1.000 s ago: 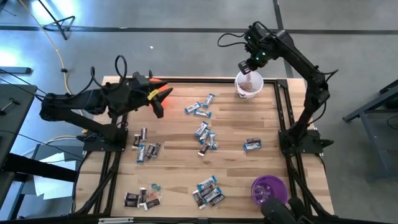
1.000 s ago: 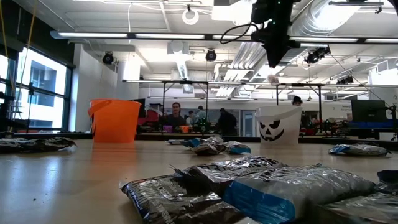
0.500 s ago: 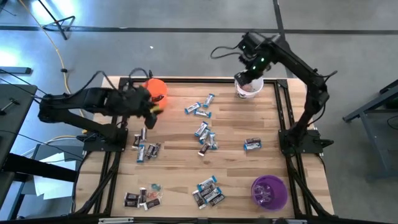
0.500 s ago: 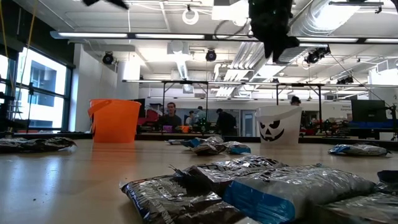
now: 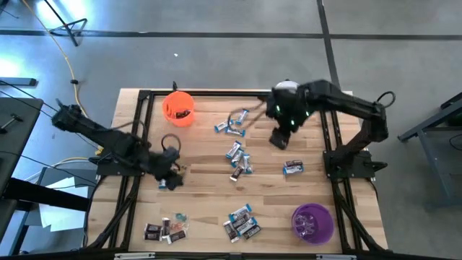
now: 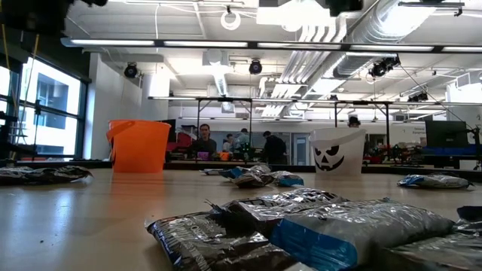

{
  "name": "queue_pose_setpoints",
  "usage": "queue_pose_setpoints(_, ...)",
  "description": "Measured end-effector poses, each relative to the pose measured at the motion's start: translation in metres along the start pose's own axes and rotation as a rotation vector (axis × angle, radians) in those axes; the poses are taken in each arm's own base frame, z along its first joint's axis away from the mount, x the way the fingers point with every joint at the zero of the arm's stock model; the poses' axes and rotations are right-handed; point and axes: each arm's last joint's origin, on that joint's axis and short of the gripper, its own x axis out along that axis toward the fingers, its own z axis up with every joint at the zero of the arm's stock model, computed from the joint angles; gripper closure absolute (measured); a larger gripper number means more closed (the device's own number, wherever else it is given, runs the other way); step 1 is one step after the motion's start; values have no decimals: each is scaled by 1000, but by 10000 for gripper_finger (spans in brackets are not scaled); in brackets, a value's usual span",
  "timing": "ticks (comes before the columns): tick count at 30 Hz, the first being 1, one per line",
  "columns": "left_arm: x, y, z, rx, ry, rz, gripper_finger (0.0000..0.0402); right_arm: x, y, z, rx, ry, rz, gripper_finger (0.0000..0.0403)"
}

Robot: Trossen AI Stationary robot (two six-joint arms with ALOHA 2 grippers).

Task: Sort candy
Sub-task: Put the blue gummy into the white bucket

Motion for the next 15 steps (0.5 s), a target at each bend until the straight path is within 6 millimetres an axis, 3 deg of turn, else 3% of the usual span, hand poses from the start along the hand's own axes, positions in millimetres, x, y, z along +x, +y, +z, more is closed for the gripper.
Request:
queue_pose_setpoints(11, 53, -12, -68, -127, 250, 117, 252, -3, 68, -53, -101, -14, -10, 265)
queue_pose_setpoints(15, 67, -13, -79, 4, 281, 141, 252, -3, 77, -62, -74, -31, -28, 265)
